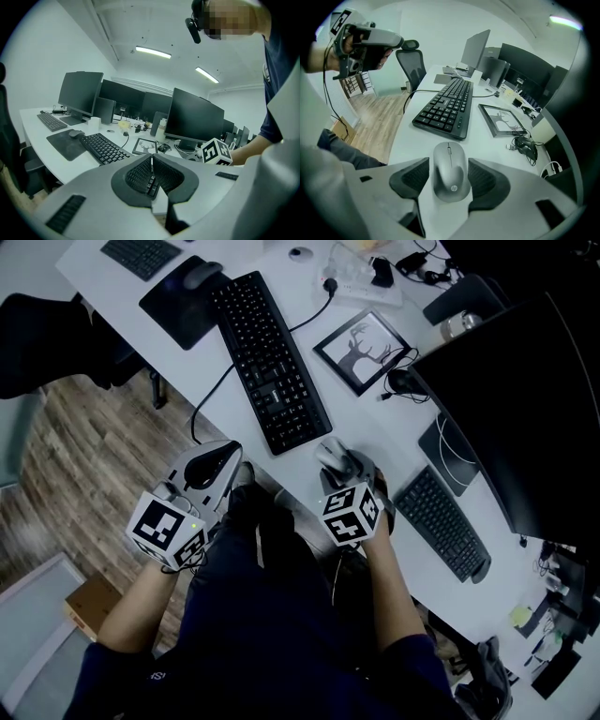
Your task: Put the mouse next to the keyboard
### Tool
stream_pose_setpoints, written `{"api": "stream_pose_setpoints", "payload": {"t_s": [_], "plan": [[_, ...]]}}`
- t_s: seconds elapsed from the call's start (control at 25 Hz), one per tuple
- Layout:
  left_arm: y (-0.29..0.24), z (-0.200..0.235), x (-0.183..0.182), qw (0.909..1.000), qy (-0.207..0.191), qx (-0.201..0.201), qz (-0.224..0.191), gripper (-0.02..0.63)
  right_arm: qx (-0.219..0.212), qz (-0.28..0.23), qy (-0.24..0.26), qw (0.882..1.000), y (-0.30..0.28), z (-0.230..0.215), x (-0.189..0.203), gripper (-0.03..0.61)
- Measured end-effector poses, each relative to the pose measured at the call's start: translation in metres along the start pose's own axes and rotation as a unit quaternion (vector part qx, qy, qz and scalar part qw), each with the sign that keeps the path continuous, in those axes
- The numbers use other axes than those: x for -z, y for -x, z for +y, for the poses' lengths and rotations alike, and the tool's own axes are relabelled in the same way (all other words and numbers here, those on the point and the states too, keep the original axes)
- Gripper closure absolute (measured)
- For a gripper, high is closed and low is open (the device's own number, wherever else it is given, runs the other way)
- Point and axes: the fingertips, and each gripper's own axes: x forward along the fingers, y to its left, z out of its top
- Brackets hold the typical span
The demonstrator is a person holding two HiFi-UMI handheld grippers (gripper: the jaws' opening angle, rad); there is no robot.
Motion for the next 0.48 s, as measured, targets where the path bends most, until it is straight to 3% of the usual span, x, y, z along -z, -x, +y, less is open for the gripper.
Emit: {"api": "stream_pose_setpoints", "payload": {"t_s": [0.48], "plan": [[0.006, -0.010, -0.022, 0.9996, -0.024, 0.002, -0.014, 0.575, -0.008, -0.118, -0.123, 0.985, 0.044, -0.017, -0.030, 0.318]]}}
